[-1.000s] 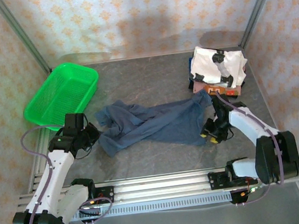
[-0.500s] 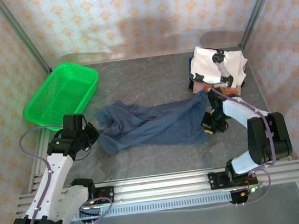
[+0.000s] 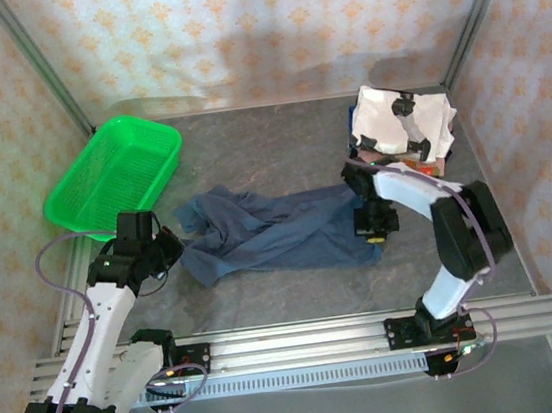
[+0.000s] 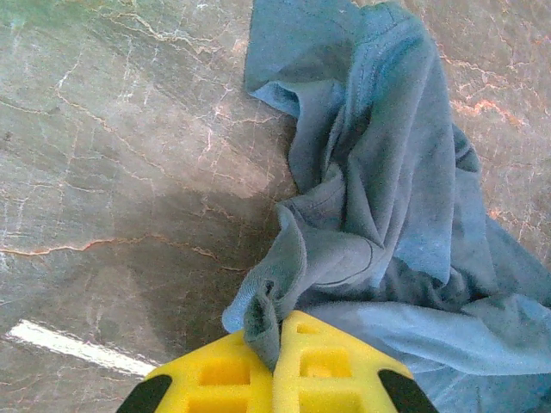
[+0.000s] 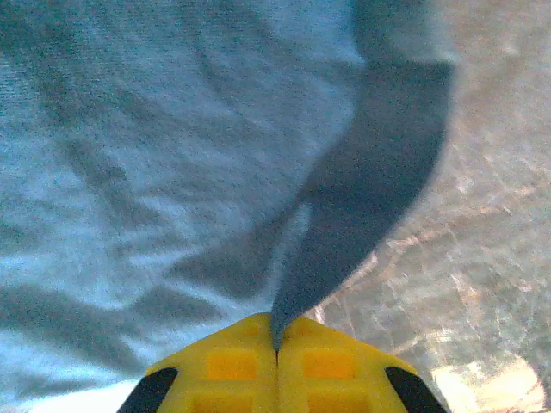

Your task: Fold and stack the t-shirts

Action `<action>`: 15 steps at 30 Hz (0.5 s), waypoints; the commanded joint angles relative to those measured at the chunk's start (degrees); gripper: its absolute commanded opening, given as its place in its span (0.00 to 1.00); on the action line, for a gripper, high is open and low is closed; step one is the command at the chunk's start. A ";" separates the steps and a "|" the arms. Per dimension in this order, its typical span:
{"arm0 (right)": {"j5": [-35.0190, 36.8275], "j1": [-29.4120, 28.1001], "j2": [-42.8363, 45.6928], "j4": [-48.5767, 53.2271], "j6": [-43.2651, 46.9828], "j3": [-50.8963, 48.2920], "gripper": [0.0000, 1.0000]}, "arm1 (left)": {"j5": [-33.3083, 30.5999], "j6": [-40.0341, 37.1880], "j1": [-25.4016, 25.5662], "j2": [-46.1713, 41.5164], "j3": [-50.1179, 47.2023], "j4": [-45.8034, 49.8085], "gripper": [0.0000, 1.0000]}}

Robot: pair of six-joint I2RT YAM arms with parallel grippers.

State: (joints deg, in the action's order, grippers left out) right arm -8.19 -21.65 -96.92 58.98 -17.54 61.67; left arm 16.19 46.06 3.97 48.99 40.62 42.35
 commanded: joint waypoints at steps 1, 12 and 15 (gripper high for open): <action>3.29 -3.14 -5.35 0.48 -0.13 5.21 0.09 | 0.34 -1.58 -0.28 -0.53 -1.28 1.14 0.00; -7.55 -5.73 3.36 -5.12 -5.50 8.50 0.45 | 0.60 -2.29 -0.29 -1.35 -2.86 1.62 0.00; -9.29 -3.31 9.69 -3.39 -7.55 5.42 0.47 | 0.94 -2.43 -0.36 -0.74 -3.14 1.04 0.00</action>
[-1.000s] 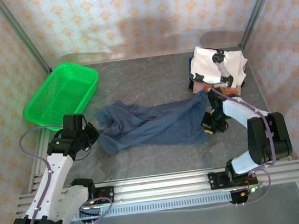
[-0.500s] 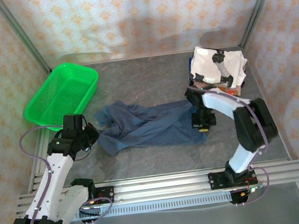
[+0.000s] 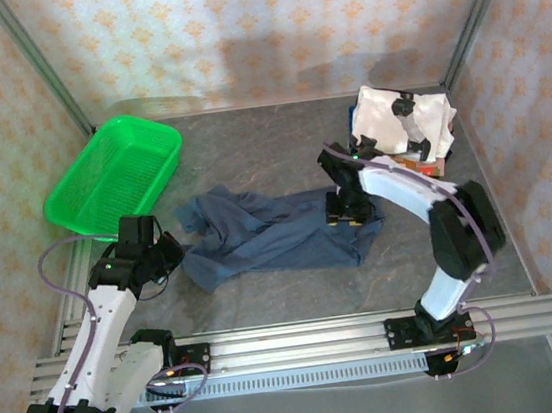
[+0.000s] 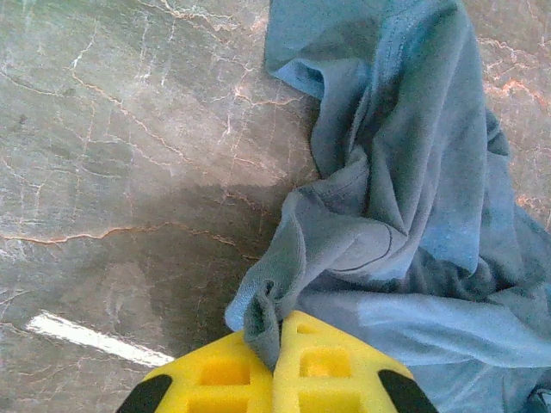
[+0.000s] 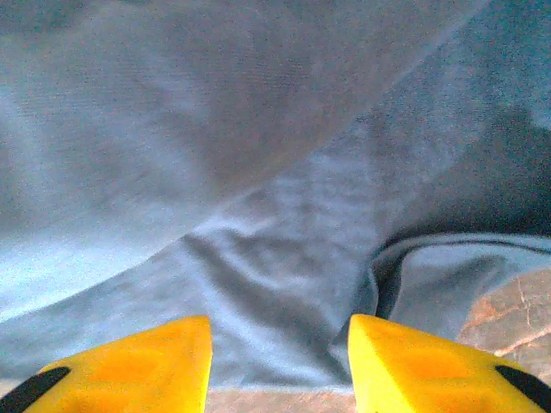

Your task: Fold and stack the t-shirts

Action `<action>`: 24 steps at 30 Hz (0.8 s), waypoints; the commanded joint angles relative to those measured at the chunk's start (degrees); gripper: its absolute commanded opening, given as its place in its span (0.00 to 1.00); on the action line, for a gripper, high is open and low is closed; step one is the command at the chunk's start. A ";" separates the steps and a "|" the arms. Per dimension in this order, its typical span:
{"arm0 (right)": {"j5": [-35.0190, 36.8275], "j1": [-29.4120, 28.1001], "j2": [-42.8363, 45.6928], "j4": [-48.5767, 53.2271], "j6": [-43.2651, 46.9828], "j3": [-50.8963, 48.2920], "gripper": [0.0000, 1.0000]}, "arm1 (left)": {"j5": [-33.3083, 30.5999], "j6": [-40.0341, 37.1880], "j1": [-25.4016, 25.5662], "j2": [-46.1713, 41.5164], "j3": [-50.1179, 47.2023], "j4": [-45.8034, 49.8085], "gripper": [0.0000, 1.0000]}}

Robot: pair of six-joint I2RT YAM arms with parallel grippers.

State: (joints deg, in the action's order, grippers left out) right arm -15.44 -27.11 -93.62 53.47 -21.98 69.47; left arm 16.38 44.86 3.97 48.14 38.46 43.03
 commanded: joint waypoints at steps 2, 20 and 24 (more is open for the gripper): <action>-3.93 5.40 9.72 3.32 -3.91 -6.16 0.47 | 1.12 -1.42 -0.33 0.72 -0.87 0.01 0.00; -14.14 9.47 8.89 -13.65 -10.94 -20.34 0.46 | 1.86 -2.07 -0.29 1.58 -0.95 -0.66 0.00; -14.09 9.45 7.75 -14.17 -11.32 -20.95 0.45 | 1.83 -1.68 -0.36 0.66 -1.63 -0.58 0.00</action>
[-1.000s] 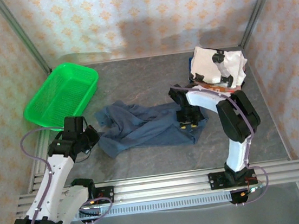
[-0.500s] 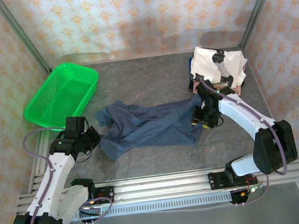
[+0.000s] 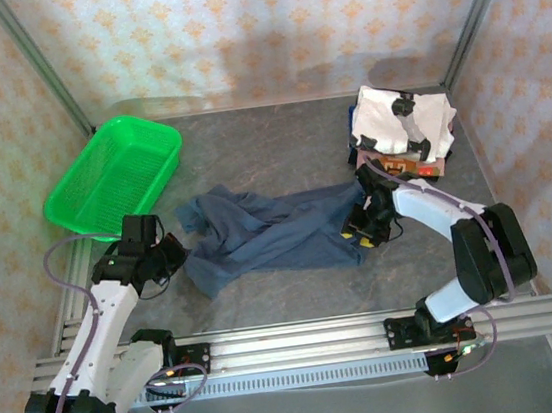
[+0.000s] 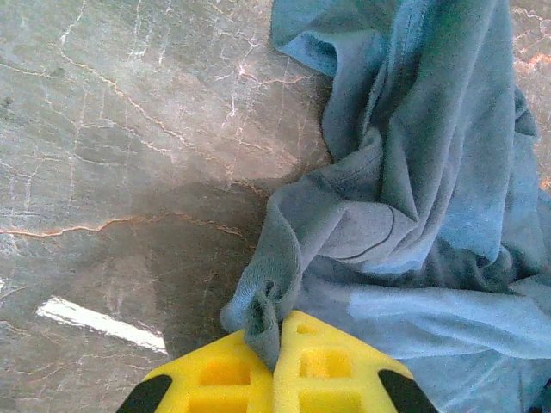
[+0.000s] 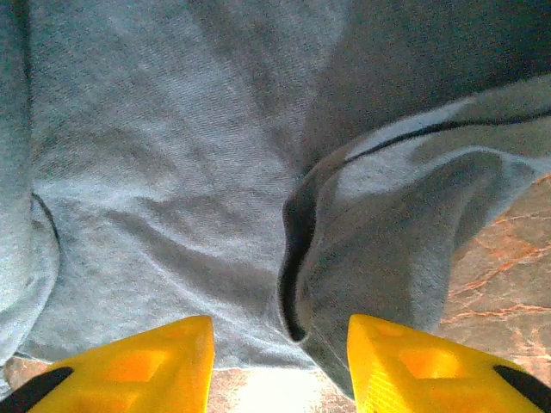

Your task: Fold and stack the t-shirts

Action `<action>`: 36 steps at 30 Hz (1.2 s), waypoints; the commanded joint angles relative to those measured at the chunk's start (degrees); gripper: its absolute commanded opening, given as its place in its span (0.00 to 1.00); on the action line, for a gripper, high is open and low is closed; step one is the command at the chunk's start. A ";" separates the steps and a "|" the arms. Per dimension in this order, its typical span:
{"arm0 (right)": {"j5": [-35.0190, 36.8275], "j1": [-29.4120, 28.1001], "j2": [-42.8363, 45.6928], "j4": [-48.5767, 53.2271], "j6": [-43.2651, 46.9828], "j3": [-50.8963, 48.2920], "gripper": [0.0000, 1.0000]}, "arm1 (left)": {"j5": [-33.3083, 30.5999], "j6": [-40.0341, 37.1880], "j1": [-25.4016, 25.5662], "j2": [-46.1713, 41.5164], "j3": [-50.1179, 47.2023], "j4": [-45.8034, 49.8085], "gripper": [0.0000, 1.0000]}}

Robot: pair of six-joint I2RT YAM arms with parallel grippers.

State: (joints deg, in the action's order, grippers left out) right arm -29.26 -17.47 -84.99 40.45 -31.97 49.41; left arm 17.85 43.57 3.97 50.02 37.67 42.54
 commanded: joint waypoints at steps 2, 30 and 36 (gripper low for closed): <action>-0.45 -0.19 -1.29 -1.94 -1.72 -1.36 0.45 | 0.26 -0.33 -0.36 -1.52 -0.98 0.09 0.00; 8.36 8.12 14.65 18.73 4.02 25.51 0.00 | 0.90 -2.17 -2.80 -0.42 18.72 6.98 0.00; 3.01 19.16 11.99 26.33 7.09 52.84 0.00 | 5.98 -6.72 -9.77 10.46 47.59 12.65 0.00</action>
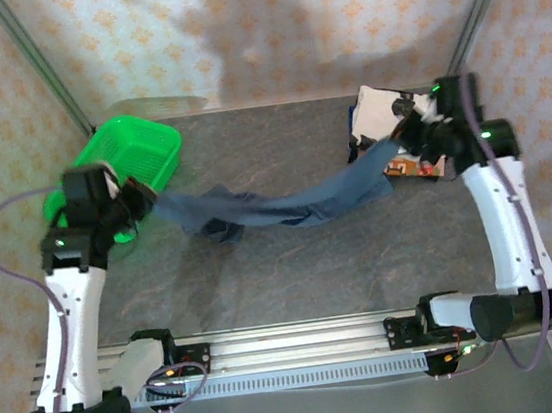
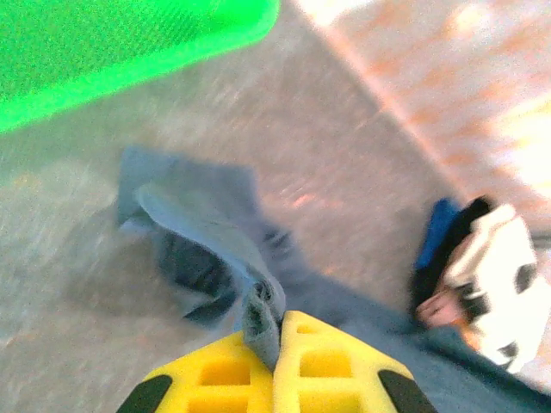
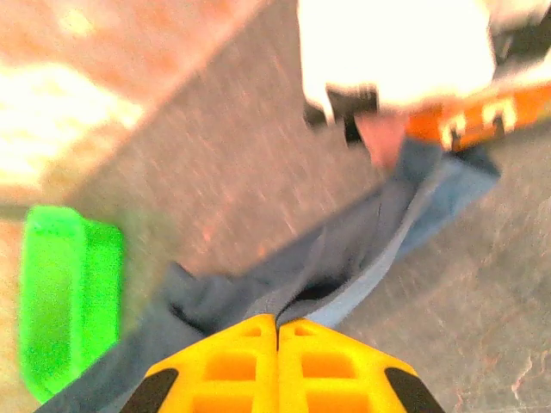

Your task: Fold and stack the t-shirts

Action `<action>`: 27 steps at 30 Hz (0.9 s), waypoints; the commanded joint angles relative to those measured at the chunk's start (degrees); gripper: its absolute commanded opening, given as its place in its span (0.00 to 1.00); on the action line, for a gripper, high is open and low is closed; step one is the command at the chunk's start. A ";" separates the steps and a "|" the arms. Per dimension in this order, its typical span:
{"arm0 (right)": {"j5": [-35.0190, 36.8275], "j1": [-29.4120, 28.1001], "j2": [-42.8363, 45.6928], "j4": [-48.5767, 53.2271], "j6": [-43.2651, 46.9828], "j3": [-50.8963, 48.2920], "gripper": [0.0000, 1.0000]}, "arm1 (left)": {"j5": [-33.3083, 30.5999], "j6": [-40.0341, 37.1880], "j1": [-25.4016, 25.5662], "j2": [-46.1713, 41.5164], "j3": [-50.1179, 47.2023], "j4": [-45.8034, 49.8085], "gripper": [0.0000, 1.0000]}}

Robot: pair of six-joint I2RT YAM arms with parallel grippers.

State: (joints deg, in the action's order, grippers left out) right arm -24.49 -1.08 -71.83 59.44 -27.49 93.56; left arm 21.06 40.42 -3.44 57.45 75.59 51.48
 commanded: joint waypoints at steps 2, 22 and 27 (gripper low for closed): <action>-3.77 5.21 -3.99 8.46 2.12 17.64 0.00 | 4.66 -3.80 -4.23 6.99 17.71 4.33 0.00; -21.18 13.47 -15.72 -3.60 -15.09 45.53 0.00 | 11.31 3.53 -8.15 27.53 56.77 -2.77 0.00; -22.19 13.47 -19.29 -9.09 -16.69 44.12 0.00 | 12.35 5.27 -8.08 32.36 60.46 -5.00 0.00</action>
State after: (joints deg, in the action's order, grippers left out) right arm -44.99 11.75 -88.86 56.49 -40.21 137.80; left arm 31.62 43.88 -10.94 87.37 133.38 50.81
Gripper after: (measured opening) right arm 0.051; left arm 0.041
